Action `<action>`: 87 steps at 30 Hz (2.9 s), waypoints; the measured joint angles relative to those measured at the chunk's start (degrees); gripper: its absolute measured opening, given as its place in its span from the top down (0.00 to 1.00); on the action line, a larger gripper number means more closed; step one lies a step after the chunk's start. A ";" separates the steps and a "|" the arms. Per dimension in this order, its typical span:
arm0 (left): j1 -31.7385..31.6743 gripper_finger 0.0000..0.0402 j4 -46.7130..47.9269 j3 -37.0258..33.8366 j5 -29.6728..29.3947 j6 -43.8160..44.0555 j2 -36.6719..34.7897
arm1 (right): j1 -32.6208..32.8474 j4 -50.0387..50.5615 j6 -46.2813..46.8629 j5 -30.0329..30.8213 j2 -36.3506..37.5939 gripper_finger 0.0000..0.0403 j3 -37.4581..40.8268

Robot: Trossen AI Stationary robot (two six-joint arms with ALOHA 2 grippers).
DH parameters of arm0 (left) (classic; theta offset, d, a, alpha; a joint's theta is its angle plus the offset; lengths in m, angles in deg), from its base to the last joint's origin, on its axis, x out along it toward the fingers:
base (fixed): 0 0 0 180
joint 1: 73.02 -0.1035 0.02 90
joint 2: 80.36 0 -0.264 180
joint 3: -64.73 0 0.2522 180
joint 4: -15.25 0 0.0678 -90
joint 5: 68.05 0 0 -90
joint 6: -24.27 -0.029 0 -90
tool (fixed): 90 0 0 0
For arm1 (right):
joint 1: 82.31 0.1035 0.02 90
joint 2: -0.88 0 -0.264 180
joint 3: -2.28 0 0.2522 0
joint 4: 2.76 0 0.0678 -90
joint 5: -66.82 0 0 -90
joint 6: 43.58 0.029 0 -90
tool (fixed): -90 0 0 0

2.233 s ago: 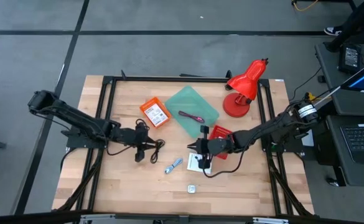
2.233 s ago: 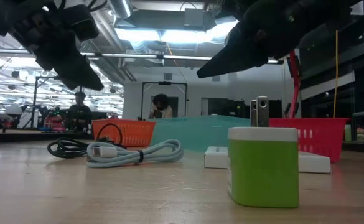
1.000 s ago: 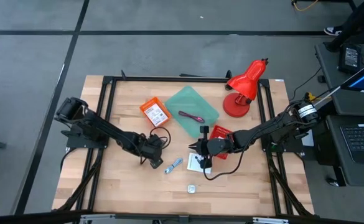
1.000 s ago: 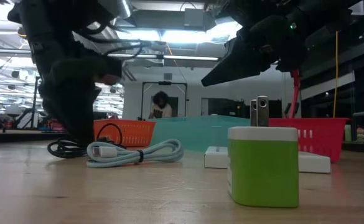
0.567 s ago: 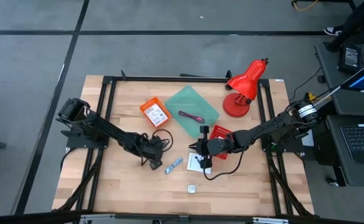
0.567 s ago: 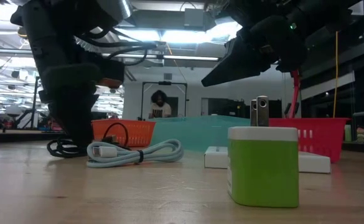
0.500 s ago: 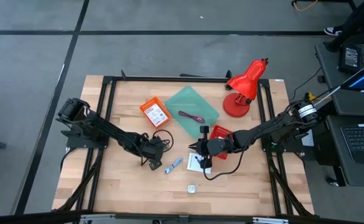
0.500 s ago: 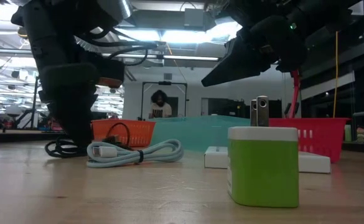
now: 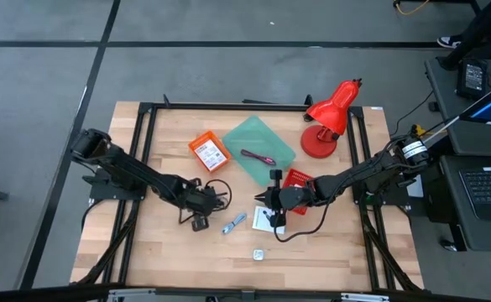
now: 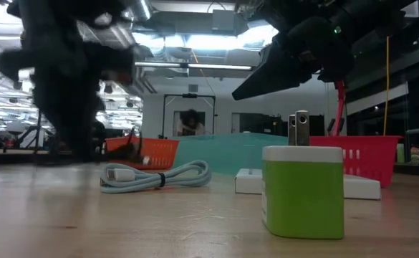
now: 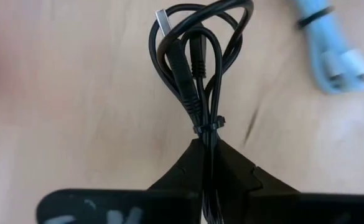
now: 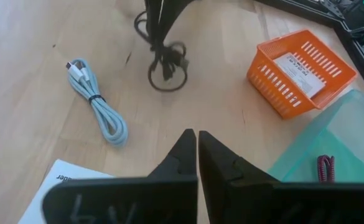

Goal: Pick and place items into bin
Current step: Put the black charger cable into the blue bin

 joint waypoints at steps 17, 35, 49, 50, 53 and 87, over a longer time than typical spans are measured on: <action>-0.65 0.96 -7.71 -5.69 -1.93 -20.08 -20.83 | 0.00 -0.30 0.24 -4.40 -0.02 1.00 0.00; -12.81 0.96 -26.51 -19.02 7.50 -32.36 -27.74 | -0.21 -8.69 1.49 -4.33 -0.02 1.00 0.04; -25.38 0.96 -36.07 -19.02 14.62 -40.66 -27.58 | -3.39 -8.80 4.43 5.52 -0.02 1.00 0.04; -26.17 0.96 -36.98 -19.02 15.18 -41.02 -27.39 | -3.39 -8.76 4.33 6.85 -0.02 1.00 0.04; -28.62 0.96 -40.62 -19.00 18.65 -41.96 -25.69 | -3.38 -8.84 4.56 7.52 -0.02 1.00 0.04; -48.06 0.93 -26.84 9.36 23.40 -61.96 10.12 | -7.41 -0.25 10.20 20.33 -0.02 1.00 0.04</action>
